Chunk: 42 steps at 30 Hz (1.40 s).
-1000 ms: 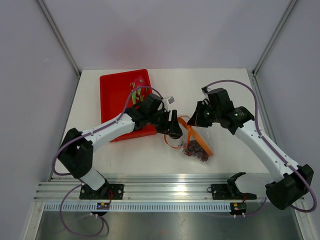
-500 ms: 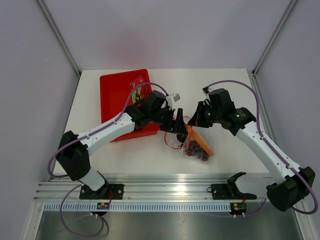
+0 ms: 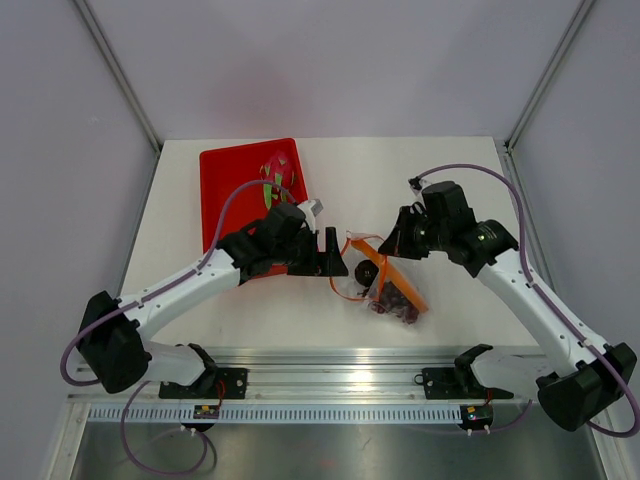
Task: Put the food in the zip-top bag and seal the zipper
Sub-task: Place the fake fruit in the zipper food storage bag, then adjust the zipper food storage bag at the center of the board.
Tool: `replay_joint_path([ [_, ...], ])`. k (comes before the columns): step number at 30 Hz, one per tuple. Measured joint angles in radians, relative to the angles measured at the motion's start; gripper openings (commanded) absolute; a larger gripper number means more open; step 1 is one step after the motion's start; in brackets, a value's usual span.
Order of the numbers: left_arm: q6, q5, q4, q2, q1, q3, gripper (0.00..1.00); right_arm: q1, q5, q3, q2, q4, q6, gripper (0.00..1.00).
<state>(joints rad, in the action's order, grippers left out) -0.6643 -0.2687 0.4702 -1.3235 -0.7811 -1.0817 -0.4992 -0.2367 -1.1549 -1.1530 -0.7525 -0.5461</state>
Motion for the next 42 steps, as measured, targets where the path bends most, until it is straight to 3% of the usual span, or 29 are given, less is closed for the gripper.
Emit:
replay_joint_path([
  [7, -0.054, 0.091, -0.024, -0.044, 0.002, 0.069, 0.64, 0.000, -0.002, 0.043, 0.064, -0.007, 0.001, 0.02],
  [13, -0.064, 0.095, -0.069, -0.119, -0.029, 0.069, 0.59, 0.000, -0.016, 0.063, 0.099, -0.024, 0.001, 0.02],
  [15, -0.068, 0.093, -0.075, -0.150, -0.051, 0.060, 0.48, 0.000, -0.027, 0.069, 0.101, -0.026, 0.002, 0.02],
  [16, -0.071, 0.092, -0.077, -0.169, -0.060, 0.053, 0.37, 0.000, -0.032, 0.071, 0.101, -0.028, 0.003, 0.02],
  [18, -0.073, 0.086, -0.086, -0.200, -0.070, 0.044, 0.00, 0.000, -0.039, 0.076, 0.101, -0.033, 0.005, 0.02],
  [23, -0.073, 0.048, -0.098, -0.223, -0.069, 0.023, 0.00, 0.000, -0.043, 0.076, 0.101, -0.047, 0.018, 0.02],
  [27, -0.067, 0.014, -0.089, -0.239, -0.069, -0.092, 0.00, 0.000, -0.020, 0.023, 0.058, -0.101, 0.057, 0.01],
  [36, -0.025, -0.043, -0.028, -0.399, -0.051, -0.590, 0.00, -0.002, 0.128, -0.333, -0.076, -0.237, 0.177, 0.01],
  [42, 0.055, -0.186, 0.043, -0.560, -0.017, -0.867, 0.00, -0.002, 0.089, -0.248, -0.016, -0.165, 0.142, 0.00],
])
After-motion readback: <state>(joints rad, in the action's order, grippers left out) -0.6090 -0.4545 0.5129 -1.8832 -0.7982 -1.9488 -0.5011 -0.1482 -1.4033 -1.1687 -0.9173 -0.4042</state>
